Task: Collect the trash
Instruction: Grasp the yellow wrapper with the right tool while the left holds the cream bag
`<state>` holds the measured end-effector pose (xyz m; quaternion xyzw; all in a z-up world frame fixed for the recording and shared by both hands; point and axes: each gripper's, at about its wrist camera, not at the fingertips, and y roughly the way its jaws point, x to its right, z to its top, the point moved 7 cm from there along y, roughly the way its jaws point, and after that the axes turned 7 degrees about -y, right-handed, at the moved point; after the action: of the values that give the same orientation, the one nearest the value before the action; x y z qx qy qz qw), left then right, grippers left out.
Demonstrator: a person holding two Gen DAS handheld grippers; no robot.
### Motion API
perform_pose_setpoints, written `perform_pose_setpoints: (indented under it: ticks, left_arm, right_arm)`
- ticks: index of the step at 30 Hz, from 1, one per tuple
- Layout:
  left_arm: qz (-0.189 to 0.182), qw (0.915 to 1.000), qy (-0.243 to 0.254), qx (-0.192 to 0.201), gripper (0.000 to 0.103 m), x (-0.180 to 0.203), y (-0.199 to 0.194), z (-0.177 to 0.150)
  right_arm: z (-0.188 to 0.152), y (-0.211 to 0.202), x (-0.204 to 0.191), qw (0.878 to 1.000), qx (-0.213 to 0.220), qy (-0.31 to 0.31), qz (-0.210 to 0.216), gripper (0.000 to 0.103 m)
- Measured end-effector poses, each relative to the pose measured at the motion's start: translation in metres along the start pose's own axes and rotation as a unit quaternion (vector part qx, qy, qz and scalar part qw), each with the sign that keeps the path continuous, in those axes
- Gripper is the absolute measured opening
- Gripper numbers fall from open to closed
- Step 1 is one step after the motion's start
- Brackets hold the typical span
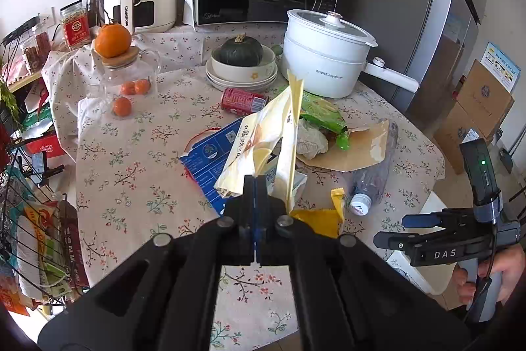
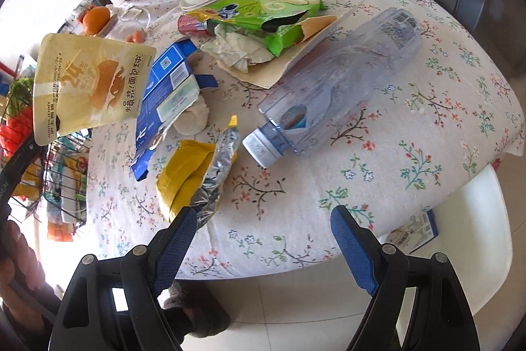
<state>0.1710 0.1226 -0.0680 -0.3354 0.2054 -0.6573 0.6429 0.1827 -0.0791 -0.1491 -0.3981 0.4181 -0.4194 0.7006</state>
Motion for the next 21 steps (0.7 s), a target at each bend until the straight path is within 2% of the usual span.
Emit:
perform_pose_setpoints:
  ticks: [7,12,15,16,19,20,21]
  left_arm:
    - [0.037,0.9993,0.000,0.002,0.000,-0.040,-0.016,-0.013]
    - [0.047,0.9988,-0.009,-0.008,0.000,-0.057,-0.015,-0.019]
    - [0.048,0.9987,-0.013,-0.011,0.000,-0.061,-0.014,-0.020]
    - [0.049,0.9986,-0.014,-0.011,0.000,-0.062,-0.014,-0.020]
    - [0.049,0.9986,-0.018,-0.010,0.000,-0.063,-0.015,-0.020]
    - [0.047,0.9987,-0.020,-0.009,0.000,-0.063,-0.016,-0.019]
    - [0.045,0.9987,-0.021,-0.009,0.000,-0.062,-0.016,-0.019]
  right_arm:
    - [0.012,0.035,-0.047,0.999,-0.010,-0.022,0.022,0.085]
    - [0.013,0.060,-0.060,0.999,-0.025,-0.022,0.019,0.083]
    - [0.016,0.072,-0.061,0.999,-0.032,-0.014,0.020,0.071]
    - [0.016,0.075,-0.061,0.999,-0.034,-0.013,0.023,0.062]
    - [0.019,0.074,-0.063,0.999,-0.029,-0.018,0.031,0.052]
    - [0.018,0.070,-0.063,0.999,-0.027,-0.021,0.037,0.040]
    - [0.019,0.068,-0.064,0.999,-0.026,-0.023,0.042,0.039]
